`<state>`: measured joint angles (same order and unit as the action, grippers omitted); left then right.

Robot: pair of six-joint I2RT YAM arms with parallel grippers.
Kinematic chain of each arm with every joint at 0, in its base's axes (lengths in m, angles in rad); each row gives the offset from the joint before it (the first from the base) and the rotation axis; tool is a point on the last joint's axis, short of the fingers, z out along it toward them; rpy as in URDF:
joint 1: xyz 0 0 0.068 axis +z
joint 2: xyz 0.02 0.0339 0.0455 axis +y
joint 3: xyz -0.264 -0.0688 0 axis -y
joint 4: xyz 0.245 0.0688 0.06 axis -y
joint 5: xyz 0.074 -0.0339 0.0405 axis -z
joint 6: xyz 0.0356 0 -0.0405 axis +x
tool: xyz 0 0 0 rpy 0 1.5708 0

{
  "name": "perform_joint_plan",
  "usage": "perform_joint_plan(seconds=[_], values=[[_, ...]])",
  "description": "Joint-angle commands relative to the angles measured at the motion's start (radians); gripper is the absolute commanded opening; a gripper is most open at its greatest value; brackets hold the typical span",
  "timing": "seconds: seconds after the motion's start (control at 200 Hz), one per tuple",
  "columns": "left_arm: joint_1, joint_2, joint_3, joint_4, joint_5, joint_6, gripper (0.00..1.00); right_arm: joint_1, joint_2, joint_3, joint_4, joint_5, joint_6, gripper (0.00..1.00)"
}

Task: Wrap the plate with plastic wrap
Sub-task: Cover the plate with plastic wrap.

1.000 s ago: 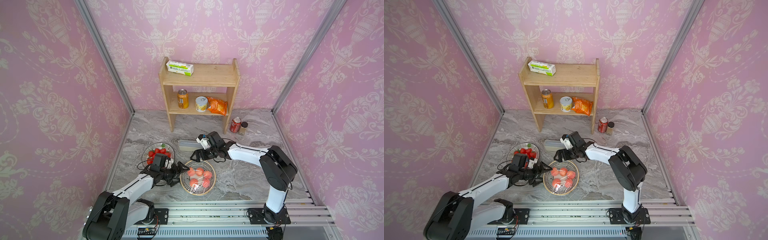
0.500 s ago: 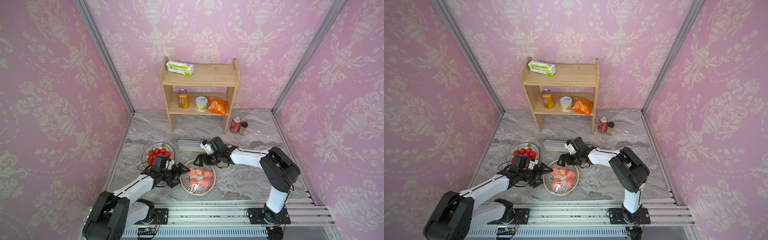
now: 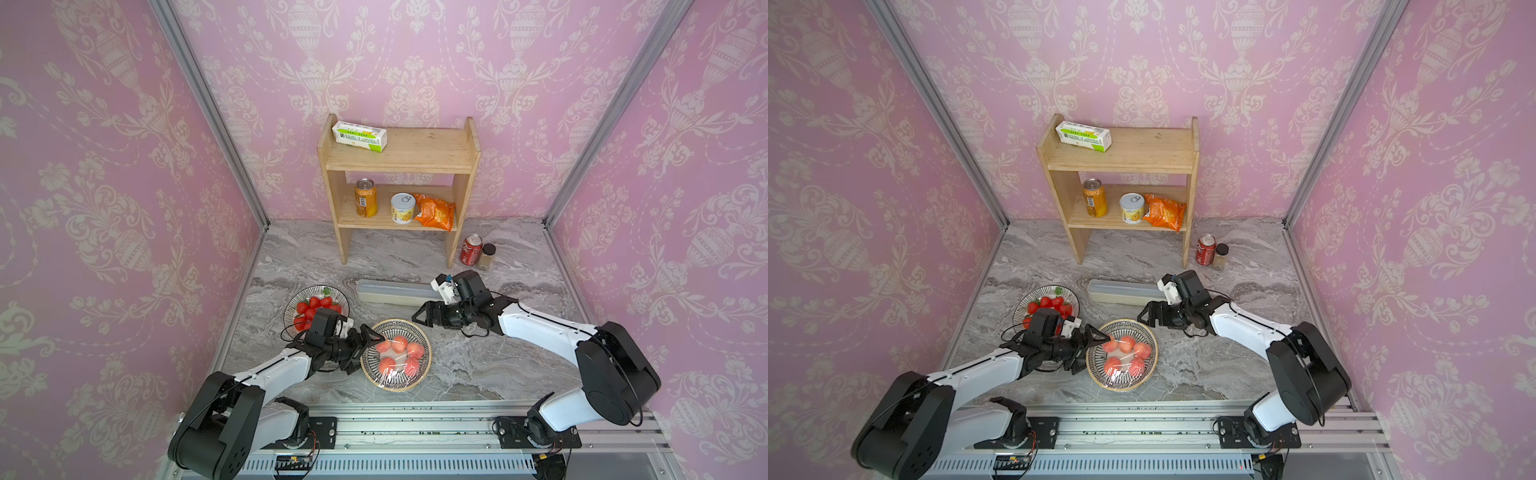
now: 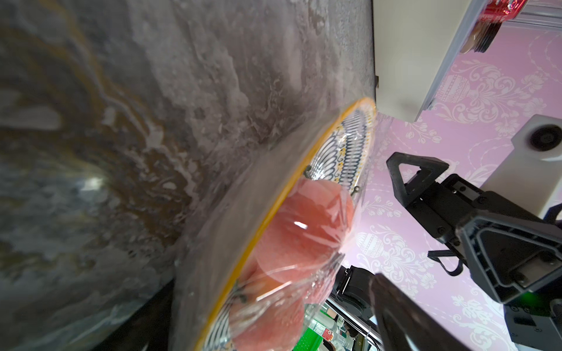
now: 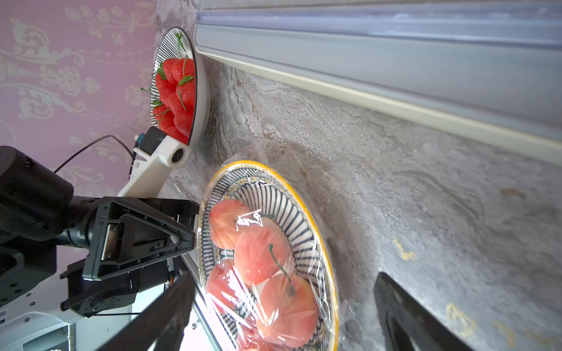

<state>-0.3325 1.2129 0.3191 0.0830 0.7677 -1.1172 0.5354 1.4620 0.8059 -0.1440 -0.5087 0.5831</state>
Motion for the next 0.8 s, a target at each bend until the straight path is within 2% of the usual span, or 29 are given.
perform_joint_plan(seconds=[0.0,0.09,0.19,0.25,0.42,0.47,0.686,0.796], values=[[-0.012,0.02,0.022,-0.011,-0.005,0.006,0.96,-0.01,-0.054,-0.071,-0.162,0.018,-0.026,0.76],[-0.016,0.034,0.038,-0.022,-0.004,0.019,0.96,-0.009,-0.049,-0.109,-0.14,-0.039,0.004,0.57],[-0.022,0.048,0.051,-0.022,-0.001,0.025,0.96,-0.005,-0.017,-0.11,-0.146,-0.058,0.009,0.42],[-0.026,0.05,0.057,-0.023,-0.007,0.025,0.96,-0.006,-0.008,-0.114,-0.132,-0.053,0.009,0.39],[-0.033,0.056,0.061,-0.022,-0.011,0.026,0.96,-0.002,0.036,-0.111,-0.111,-0.06,0.009,0.24],[-0.034,0.055,0.061,-0.023,-0.013,0.025,0.96,-0.002,0.042,-0.115,-0.101,-0.06,0.042,0.22],[-0.048,0.063,0.069,-0.025,-0.019,0.025,0.96,-0.002,0.053,-0.116,-0.109,-0.04,0.035,0.11],[-0.051,0.063,0.072,-0.026,-0.025,0.027,0.96,-0.002,0.048,-0.121,-0.116,-0.031,0.029,0.09]])
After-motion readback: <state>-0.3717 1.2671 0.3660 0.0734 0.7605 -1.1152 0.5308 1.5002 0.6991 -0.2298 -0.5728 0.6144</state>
